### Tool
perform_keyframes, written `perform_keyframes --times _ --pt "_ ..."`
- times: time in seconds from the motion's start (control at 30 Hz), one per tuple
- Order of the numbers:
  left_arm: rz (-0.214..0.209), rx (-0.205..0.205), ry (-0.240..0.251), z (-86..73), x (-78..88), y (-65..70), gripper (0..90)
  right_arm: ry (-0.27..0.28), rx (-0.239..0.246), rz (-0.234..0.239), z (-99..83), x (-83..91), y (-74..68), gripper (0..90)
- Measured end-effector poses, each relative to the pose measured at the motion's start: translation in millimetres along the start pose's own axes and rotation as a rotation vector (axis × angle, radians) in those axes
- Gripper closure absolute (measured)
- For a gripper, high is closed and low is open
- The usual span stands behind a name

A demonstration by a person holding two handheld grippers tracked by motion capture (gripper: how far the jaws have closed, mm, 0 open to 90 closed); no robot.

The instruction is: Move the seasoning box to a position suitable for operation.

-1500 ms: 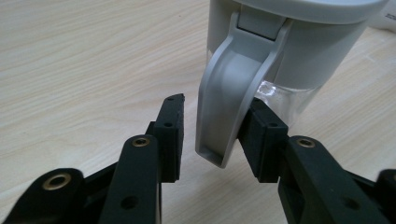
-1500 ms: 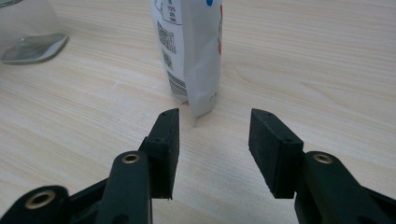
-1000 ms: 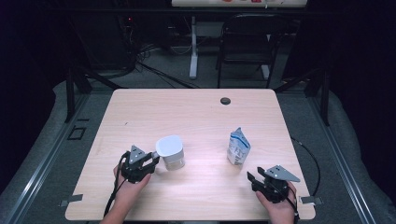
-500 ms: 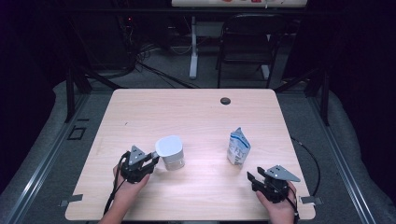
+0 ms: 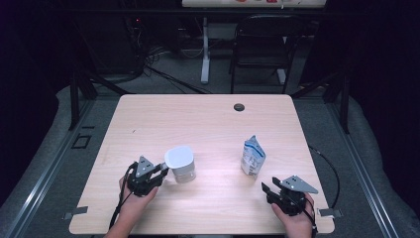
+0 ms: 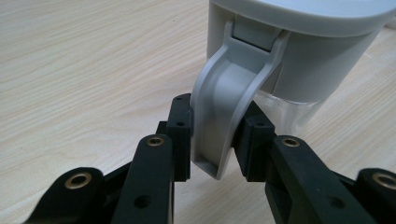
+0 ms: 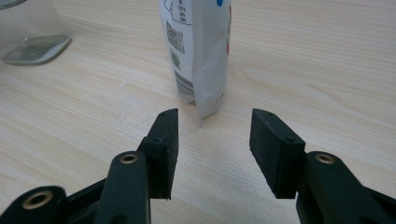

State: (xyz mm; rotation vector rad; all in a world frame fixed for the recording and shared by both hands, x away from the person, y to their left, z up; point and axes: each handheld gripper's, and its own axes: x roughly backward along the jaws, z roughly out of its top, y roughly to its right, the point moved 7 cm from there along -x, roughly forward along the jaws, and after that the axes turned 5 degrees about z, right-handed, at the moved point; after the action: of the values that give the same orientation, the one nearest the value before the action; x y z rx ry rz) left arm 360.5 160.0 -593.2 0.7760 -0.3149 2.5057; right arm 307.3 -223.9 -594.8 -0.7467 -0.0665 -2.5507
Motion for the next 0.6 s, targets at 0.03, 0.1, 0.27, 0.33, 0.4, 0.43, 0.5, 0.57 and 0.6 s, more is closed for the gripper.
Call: perform_keyframes --times 0.03,0.1,0.27,0.33,0.4,0.43,0.5,0.57,0.6 --pt "0.0 0.0 0.0 0.0 0.0 0.0 70.6 0.0 0.0 0.0 0.0 0.0 0.0 52.6" --pt "-0.007 -0.006 -0.004 -0.3 0.9 1.3 70.6 -0.003 0.0 0.002 0.0 -0.1 -0.7 52.6" --pt "-0.025 -0.021 -0.004 -0.7 2.3 6.2 70.6 -0.007 0.005 0.006 -0.5 -0.4 -2.3 52.6" --pt "-0.044 -0.032 -0.004 -0.6 3.0 11.1 70.7 -0.007 0.004 0.006 -0.6 -0.3 -2.5 52.6" --pt "-0.056 -0.043 0.0 -0.2 3.4 14.8 70.7 -0.004 0.003 0.009 -0.3 -0.2 -3.2 52.6" --pt "-0.056 -0.043 0.0 -0.2 3.4 14.8 70.7 -0.007 0.007 0.009 -0.4 0.4 -3.3 52.6" --pt "-0.067 -0.055 -0.005 -0.3 4.6 18.1 70.7 -0.005 0.006 0.01 -0.1 0.7 -4.0 52.6" --pt "-0.084 -0.07 -0.01 -0.4 5.9 22.7 70.7 -0.002 0.009 0.02 0.3 1.6 -7.0 52.6" --pt "-0.086 -0.074 -0.011 -0.5 6.2 23.7 70.7 -0.006 0.012 0.02 0.1 1.9 -7.9 52.6"
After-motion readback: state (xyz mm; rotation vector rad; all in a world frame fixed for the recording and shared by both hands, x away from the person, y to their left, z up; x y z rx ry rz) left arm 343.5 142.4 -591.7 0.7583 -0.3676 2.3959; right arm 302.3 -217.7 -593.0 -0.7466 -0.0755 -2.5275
